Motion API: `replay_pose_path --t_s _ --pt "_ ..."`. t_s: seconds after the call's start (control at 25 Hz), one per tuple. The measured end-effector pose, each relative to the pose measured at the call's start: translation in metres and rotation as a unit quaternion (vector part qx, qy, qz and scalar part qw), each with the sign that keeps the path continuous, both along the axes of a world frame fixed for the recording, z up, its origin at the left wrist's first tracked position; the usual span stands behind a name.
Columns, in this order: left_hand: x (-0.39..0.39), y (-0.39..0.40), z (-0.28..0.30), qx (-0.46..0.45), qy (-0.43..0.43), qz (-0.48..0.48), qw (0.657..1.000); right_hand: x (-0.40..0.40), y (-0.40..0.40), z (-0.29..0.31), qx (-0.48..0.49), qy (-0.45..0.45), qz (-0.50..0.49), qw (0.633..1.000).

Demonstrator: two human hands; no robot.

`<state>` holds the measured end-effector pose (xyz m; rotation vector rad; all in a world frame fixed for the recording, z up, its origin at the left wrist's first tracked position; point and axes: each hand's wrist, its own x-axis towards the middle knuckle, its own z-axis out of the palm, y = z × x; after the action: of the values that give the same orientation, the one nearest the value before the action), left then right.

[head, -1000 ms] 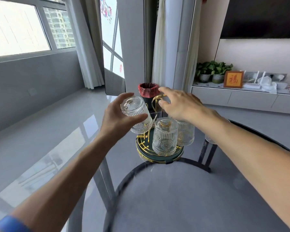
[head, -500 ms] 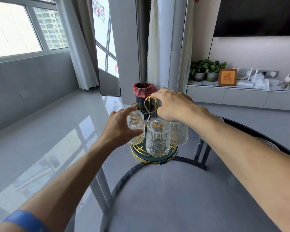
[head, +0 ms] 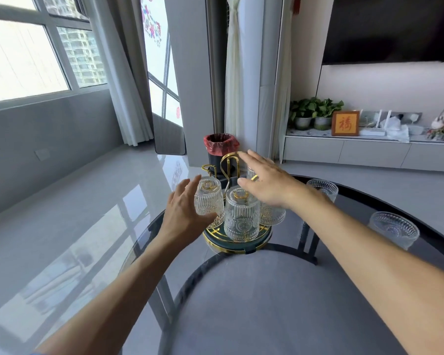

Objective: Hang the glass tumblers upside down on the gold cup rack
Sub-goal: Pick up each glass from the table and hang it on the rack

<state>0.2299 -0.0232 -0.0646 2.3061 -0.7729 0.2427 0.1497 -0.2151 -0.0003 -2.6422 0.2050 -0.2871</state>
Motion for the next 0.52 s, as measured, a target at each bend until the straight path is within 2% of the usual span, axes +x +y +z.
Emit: replay_pose_path --t_s 0.12,0.2,0.24,0.36,0.52 --pt "-0.036 0.009 -0.004 -0.036 -0.112 0.006 0.993 -0.042 -0.012 -0.011 0.054 -0.105 -0.03 0.993" --pt "-0.064 0.005 -0.009 -0.052 -0.187 -0.044 0.98 -0.082 -0.022 -0.026 0.061 -0.131 -0.06 0.988" --pt "-0.078 -0.002 -0.012 -0.052 -0.198 -0.075 0.976 -0.103 -0.027 -0.037 0.063 -0.126 -0.073 0.987" --pt "-0.12 -0.033 -0.026 -0.001 -0.172 -0.14 0.975 -0.158 -0.044 -0.071 0.074 -0.099 -0.111 0.986" --pt "-0.157 -0.077 -0.066 0.121 -0.097 -0.169 0.973 -0.208 -0.061 -0.103 0.093 -0.115 -0.173 0.974"
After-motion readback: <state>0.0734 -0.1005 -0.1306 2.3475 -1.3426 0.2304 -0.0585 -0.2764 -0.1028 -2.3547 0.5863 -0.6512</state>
